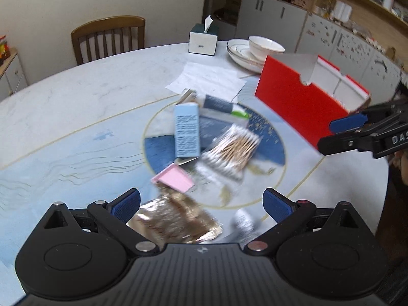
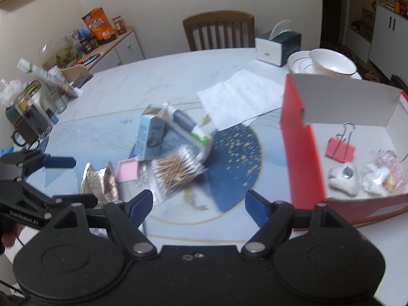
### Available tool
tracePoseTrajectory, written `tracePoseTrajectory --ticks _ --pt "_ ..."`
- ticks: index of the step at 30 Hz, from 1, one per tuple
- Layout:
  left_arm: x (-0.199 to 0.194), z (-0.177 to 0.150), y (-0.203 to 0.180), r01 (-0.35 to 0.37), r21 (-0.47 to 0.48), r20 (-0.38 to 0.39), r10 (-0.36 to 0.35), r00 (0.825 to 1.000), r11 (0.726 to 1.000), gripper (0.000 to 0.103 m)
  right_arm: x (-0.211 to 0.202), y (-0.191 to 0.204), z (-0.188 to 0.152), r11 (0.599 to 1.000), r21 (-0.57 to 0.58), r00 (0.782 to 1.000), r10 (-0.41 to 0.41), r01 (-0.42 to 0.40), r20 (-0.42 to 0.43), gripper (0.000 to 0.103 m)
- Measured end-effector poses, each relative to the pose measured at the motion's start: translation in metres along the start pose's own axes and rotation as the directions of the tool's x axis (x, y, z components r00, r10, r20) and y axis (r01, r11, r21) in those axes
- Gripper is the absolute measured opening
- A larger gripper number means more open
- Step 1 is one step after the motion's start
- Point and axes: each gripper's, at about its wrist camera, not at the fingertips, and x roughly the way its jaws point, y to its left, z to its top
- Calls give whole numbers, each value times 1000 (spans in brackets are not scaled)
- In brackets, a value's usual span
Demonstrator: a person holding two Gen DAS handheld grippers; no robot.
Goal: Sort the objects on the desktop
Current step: 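Grasp the gold ZHOUSHI snack bag with the left tool while the right tool grasps the silver sachet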
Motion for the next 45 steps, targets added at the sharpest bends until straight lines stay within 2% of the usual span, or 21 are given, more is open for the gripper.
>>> tracePoseTrajectory --ticks 9,12,20,25,31,39,45 --pt "6 -10 21 46 175 -30 -42 999 983 103 13 30 -9 999 -19 998 32 -33 -50 79" --pt "13 -10 27 92 187 -55 -83 995 978 103 18 40 -10 999 -35 997 38 -41 -66 79" --pt "39 -14 37 96 220 -110 -73 991 971 102 36 63 -20 994 -85 991 53 -64 -125 79" --pt "50 -13 44 87 203 -132 -61 989 975 102 51 77 -27 988 -125 984 69 -90 -165 79" --pt "54 -17 45 82 188 -146 -54 988 979 102 75 94 -42 977 -173 966 81 -126 -246 79" --pt "61 -20 42 63 165 -172 -34 985 984 102 91 115 -43 960 -259 969 45 -110 -244 79" --pt "64 -25 43 53 116 -180 -31 983 992 100 91 110 -41 952 -294 974 16 -84 -228 82"
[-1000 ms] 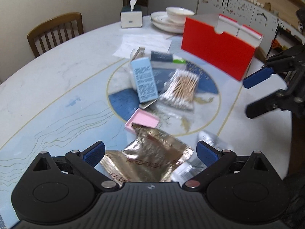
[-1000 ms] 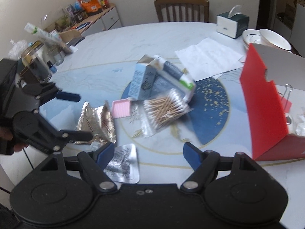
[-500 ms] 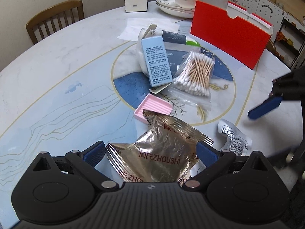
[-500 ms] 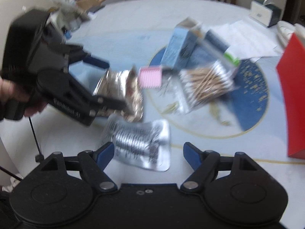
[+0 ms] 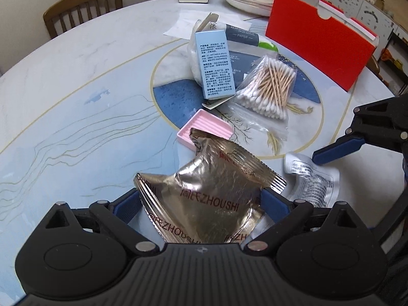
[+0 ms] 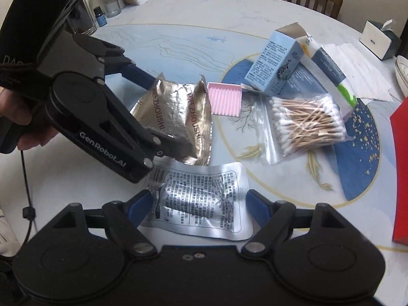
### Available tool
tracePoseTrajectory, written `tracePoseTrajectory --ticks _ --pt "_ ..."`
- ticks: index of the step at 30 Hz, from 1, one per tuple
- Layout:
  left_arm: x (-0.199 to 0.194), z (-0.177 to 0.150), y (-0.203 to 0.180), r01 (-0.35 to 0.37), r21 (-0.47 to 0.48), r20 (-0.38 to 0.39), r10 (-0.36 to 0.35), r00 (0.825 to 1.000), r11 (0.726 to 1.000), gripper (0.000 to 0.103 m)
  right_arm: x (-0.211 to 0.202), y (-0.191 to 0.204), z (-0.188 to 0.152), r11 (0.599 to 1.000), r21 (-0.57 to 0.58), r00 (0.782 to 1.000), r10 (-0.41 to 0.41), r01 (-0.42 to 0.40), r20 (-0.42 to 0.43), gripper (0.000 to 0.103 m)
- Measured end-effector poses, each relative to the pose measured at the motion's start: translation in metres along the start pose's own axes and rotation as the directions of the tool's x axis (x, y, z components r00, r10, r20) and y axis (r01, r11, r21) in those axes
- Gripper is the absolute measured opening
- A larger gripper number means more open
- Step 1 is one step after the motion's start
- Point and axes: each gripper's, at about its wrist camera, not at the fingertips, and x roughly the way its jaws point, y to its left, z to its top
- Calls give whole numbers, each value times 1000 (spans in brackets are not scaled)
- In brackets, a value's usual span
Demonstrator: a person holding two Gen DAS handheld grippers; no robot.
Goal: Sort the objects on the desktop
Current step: 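Grasp the gold ZHOUSHI snack bag with the left tool while the right tool grasps the silver sachet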
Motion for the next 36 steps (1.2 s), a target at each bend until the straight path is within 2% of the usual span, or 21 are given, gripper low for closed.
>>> tracePoseTrajectory --ticks 4,10,17,22,26,29,33,36 --pt "1 1 -2 -3 -25 3 3 1000 1000 99 -5 -19 -3 999 37 1000 -7 7 0 82" --pt "2 3 -15 -13 -56 -5 12 1000 998 99 -15 -62 -12 991 110 997 -78 77 5 82" --pt "2 4 -39 27 -41 -17 -28 999 999 99 -27 -99 -22 976 170 991 -136 134 -1 82" --pt "-17 9 -39 -11 -6 50 11 999 1000 99 -41 -112 -11 961 253 993 -117 109 18 82" --pt "-25 20 -38 -44 48 86 40 995 998 99 -40 -122 -1 923 373 995 -102 92 6 82" --pt "-21 25 -48 -38 118 81 29 996 992 99 -28 -129 5 883 451 991 -129 130 -32 82" --pt "-9 21 -71 -62 253 62 47 997 965 99 -13 -131 6 836 522 985 -162 171 -63 82" --pt "-1 17 -82 -78 313 56 64 996 946 99 -7 -127 8 834 522 983 -174 180 -60 82"
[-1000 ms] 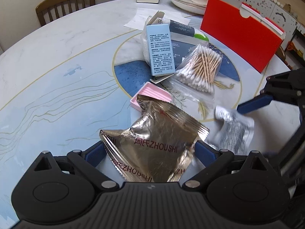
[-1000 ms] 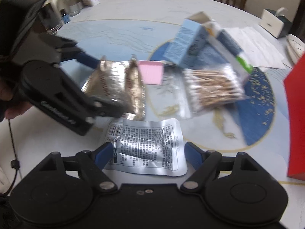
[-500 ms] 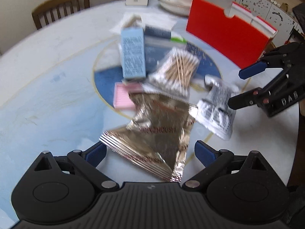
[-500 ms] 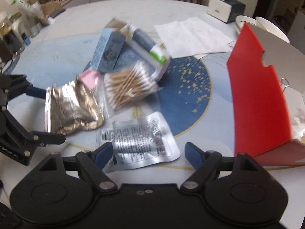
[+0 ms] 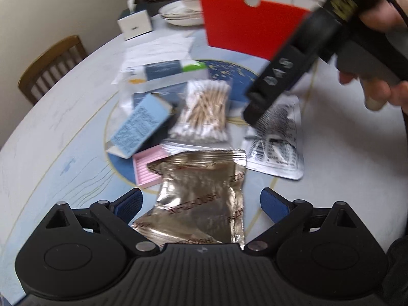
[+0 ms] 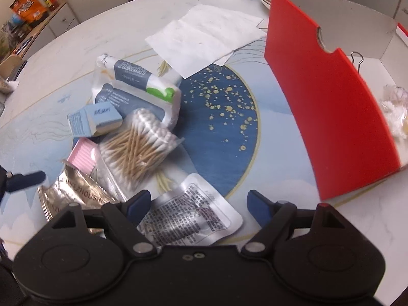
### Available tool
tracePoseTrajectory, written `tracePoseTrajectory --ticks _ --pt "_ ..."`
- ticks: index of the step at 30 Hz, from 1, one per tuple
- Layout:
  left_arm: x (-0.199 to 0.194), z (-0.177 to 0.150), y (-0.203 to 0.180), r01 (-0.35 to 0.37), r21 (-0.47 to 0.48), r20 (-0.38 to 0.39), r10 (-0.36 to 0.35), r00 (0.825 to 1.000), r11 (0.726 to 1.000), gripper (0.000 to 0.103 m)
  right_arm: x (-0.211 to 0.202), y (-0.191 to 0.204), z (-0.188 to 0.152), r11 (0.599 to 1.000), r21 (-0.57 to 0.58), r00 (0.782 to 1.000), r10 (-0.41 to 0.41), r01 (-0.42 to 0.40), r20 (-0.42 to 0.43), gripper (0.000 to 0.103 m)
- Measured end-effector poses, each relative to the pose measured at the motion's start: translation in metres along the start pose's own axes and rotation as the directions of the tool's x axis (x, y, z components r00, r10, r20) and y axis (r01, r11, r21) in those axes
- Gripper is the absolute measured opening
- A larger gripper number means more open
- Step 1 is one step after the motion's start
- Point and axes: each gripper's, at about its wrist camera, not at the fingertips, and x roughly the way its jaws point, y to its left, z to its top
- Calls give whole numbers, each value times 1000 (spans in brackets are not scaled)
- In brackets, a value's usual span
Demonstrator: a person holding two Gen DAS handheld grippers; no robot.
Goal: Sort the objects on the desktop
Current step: 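Grasp the gold ZHOUSHI snack bag with the left tool while the right tool grasps the silver sachet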
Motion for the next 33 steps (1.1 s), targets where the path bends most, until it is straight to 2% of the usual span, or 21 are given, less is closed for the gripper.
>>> tracePoseTrajectory --ticks 4,11,16,22,29,33 --pt "6 -4 -7 -17 4 -29 17 999 1000 99 2 7 -7 998 -50 1000 -25 26 4 82" --pt "-1 -10 -17 -1 -74 -45 -3 999 997 99 -11 4 -32 984 -178 1000 -30 31 9 82" --pt "3 -6 -19 -29 -101 -56 23 998 994 99 -19 -6 -43 986 -161 999 -47 47 2 82" --pt "12 5 2 -32 -265 -64 16 998 964 99 -19 -9 -52 988 -153 999 -30 25 -31 82" --pt "21 4 5 -66 -342 -93 36 995 937 99 -17 -9 -57 986 -167 999 -23 17 -33 84" --pt "21 6 7 -64 -382 -91 31 995 922 91 -18 -8 -57 983 -184 999 -16 10 -31 81"
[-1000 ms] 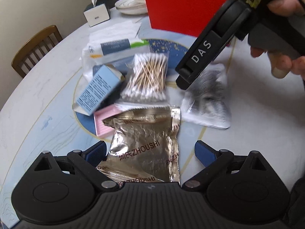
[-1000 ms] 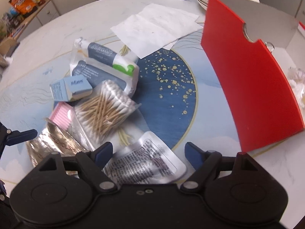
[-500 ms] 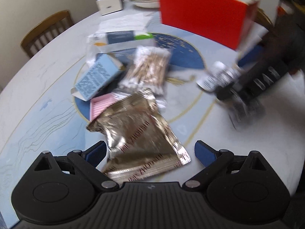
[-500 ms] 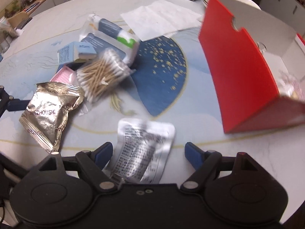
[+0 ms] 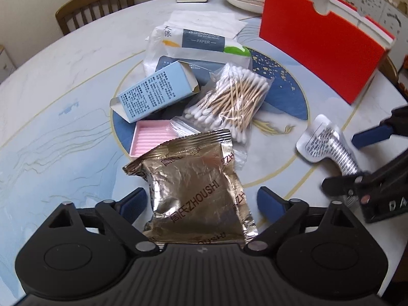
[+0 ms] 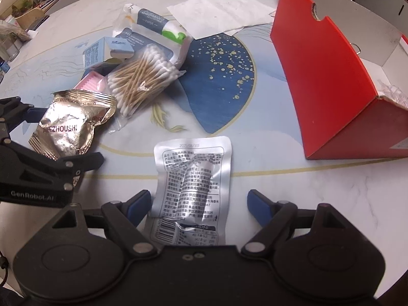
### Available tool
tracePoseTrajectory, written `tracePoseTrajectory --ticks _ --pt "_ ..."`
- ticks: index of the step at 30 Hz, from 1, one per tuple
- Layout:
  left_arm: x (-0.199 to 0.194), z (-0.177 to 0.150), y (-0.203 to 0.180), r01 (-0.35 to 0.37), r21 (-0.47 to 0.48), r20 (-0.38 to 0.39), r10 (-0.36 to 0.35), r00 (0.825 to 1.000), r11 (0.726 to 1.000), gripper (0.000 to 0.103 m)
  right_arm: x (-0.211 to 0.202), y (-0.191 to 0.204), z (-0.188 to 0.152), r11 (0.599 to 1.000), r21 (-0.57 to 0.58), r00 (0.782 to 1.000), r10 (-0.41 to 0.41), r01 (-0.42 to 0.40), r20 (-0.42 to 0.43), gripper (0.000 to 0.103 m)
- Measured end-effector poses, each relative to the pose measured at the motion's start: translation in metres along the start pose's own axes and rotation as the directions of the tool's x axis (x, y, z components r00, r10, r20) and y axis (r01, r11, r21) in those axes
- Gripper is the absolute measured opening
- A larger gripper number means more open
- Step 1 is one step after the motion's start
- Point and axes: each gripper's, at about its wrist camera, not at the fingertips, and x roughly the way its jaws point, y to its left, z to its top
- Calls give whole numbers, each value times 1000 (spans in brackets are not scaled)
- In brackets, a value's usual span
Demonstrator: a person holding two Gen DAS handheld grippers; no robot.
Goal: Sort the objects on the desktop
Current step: 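Grasp the gold ZHOUSHI snack bag with the left tool while the right tool grasps the silver sachet, then carry the gold snack bag with the left tool while the right tool carries the silver sachet into the shoebox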
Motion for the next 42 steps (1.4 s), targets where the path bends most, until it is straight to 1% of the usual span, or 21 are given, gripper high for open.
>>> tracePoseTrajectory --ticks 2,3,4,5,7,9,10,17,24,28,33,38,42 --pt "-3 0 0 -11 -18 11 12 1000 1000 77 -1 0 0 1000 -3 1000 6 -6 2 79" --pt "-4 1 0 -16 -30 13 17 1000 999 73 -2 1 0 1000 -7 1000 6 -6 6 77" --pt "-4 2 0 -16 -37 13 16 1000 999 70 -3 1 -1 1000 -16 1000 4 -4 11 69" --pt "-4 2 1 -16 -41 13 17 1000 999 69 -4 2 -1 1000 -27 1000 1 -1 17 59" --pt "-6 1 1 -16 -49 17 17 1000 999 66 -5 0 1 1000 -24 1000 11 -11 11 59" --pt "-7 1 1 -20 -57 18 21 1000 998 59 -6 -2 0 1000 -15 1000 15 -15 9 59" --pt "-8 1 1 -17 -64 19 19 1000 998 56 -6 -2 0 1000 -14 1000 18 -18 10 58" --pt "-15 0 2 5 -96 24 -2 1000 995 44 -27 -7 -2 999 -6 997 44 -43 60 58" --pt "-30 -1 -11 24 -161 18 -21 1000 987 43 -49 -21 0 992 -39 989 120 -118 85 57" --pt "-48 9 -28 34 -196 35 -28 999 980 44 -67 -38 7 985 -76 981 165 -157 106 58" --pt "-64 32 -56 25 -200 64 -12 998 980 44 -89 -74 22 976 -74 967 214 -206 137 58" --pt "-76 61 -80 29 -210 109 -6 994 977 44 -111 -107 40 965 -85 947 260 -248 189 58" --pt "-83 86 -100 33 -203 144 -4 990 979 44 -123 -132 50 965 -98 936 261 -245 236 58"
